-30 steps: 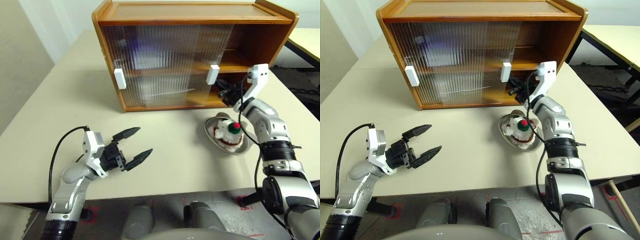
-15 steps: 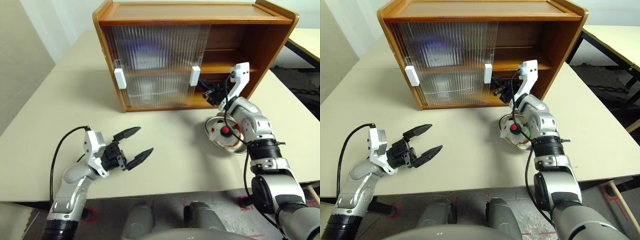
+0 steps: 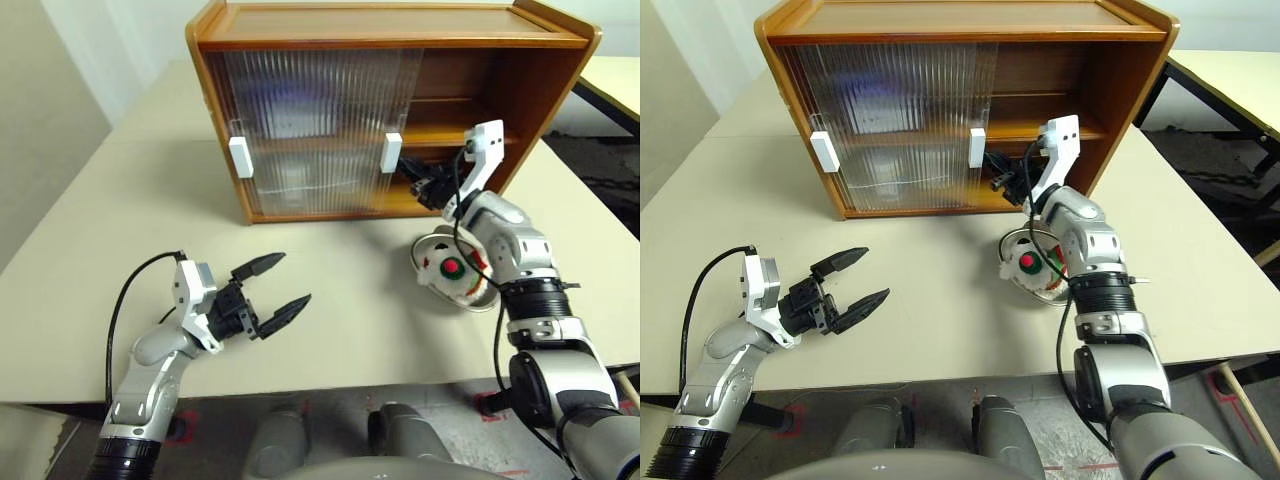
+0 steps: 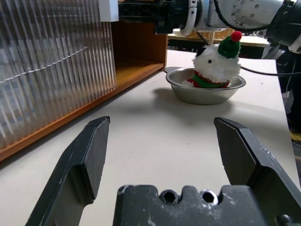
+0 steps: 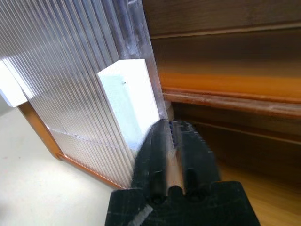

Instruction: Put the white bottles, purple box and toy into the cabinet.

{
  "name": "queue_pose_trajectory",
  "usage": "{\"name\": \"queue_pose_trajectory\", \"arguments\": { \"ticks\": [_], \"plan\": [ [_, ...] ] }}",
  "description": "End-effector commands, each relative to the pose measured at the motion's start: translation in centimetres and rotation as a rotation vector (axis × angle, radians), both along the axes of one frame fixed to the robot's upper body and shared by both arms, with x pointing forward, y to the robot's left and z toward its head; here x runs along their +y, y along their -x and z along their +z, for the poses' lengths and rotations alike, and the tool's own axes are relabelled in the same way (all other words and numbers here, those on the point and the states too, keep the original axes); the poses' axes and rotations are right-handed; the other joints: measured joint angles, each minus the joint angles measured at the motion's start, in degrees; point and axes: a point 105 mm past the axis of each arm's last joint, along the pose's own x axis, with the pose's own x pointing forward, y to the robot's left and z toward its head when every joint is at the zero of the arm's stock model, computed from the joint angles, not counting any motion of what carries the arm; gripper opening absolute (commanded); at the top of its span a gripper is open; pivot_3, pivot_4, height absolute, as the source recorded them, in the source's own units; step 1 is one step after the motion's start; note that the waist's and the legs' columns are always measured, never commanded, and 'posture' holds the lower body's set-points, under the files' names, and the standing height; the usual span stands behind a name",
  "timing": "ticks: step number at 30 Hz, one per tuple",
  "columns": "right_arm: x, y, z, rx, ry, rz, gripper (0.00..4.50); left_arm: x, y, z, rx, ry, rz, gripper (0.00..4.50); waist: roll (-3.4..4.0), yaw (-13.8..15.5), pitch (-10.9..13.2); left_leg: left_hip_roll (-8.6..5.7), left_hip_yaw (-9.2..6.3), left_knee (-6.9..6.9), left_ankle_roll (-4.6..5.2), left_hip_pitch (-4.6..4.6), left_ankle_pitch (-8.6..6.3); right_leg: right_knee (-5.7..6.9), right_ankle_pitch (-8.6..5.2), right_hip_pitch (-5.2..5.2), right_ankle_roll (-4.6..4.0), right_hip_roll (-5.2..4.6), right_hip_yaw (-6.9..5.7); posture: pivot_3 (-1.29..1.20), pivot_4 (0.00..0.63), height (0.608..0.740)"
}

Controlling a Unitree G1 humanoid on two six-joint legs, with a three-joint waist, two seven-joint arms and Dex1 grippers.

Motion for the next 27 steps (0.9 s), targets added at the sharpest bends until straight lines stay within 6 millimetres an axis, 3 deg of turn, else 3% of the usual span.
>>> {"name": "queue_pose_trajectory", "arguments": {
  "ticks": [1,4,8,13,19,22,27],
  "plan": [
    [-2.6,0.6,0.5,-0.009,0.028,-0.016,1.77,-0.1,-0.1,-0.1,0.004,-0.012,-0.005,4.50,0.00,0.5,0.0,-0.03,-0.01,0.00,0.01,-0.02,0.00,-0.02,-0.01,0.00,0.02,0.00,-0.04,0.23,0.000,0.740],
    [-5.7,1.6,1.1,-0.012,0.074,-0.030,2.89,-0.1,-0.2,-0.1,0.003,-0.013,-0.006,4.50,0.00,1.3,0.0,-0.05,-0.01,0.00,0.01,-0.08,0.01,-0.12,-0.03,0.01,0.05,-0.03,-0.05,0.22,0.000,0.740],
    [-8.1,3.8,2.0,-0.047,0.111,-0.006,4.38,0.0,-0.2,-0.1,0.003,-0.013,-0.006,4.50,0.00,1.6,0.0,0.00,-0.12,0.00,0.02,-0.23,0.01,-0.30,-0.02,0.00,0.06,-0.07,-0.14,0.22,0.000,0.740],
    [-9.4,7.7,3.2,-0.188,0.073,0.036,4.45,0.0,-0.3,-0.2,0.005,-0.010,-0.008,4.50,0.00,1.5,0.0,0.06,-0.27,0.00,0.03,-0.54,0.01,-0.45,0.01,0.00,0.09,-0.06,-0.26,0.21,0.000,0.740],
    [-8.5,14.1,0.6,-0.396,0.204,0.077,4.45,0.0,-0.3,-0.2,0.008,-0.009,-0.015,4.50,-0.04,1.7,-0.1,-0.04,-0.46,0.09,0.04,-0.56,0.02,-0.50,-0.06,0.10,0.23,0.02,-0.48,0.21,0.000,0.740],
    [-7.3,17.2,-2.6,-0.389,0.269,0.111,4.45,0.1,-0.2,-0.2,0.010,-0.012,-0.019,4.50,-0.07,1.7,-0.1,-0.03,-0.46,0.15,0.04,-0.55,0.02,-0.51,-0.15,0.24,0.39,-0.04,-0.51,0.21,0.000,0.740],
    [-7.9,18.6,-3.1,-0.419,0.251,-0.024,4.45,0.2,0.1,-0.1,0.016,-0.015,-0.022,4.50,0.03,1.2,-0.1,0.02,-0.32,0.19,-0.07,-0.51,-0.05,-0.50,-0.09,0.32,0.41,-0.30,-0.40,0.21,0.000,0.740]
  ]
}}
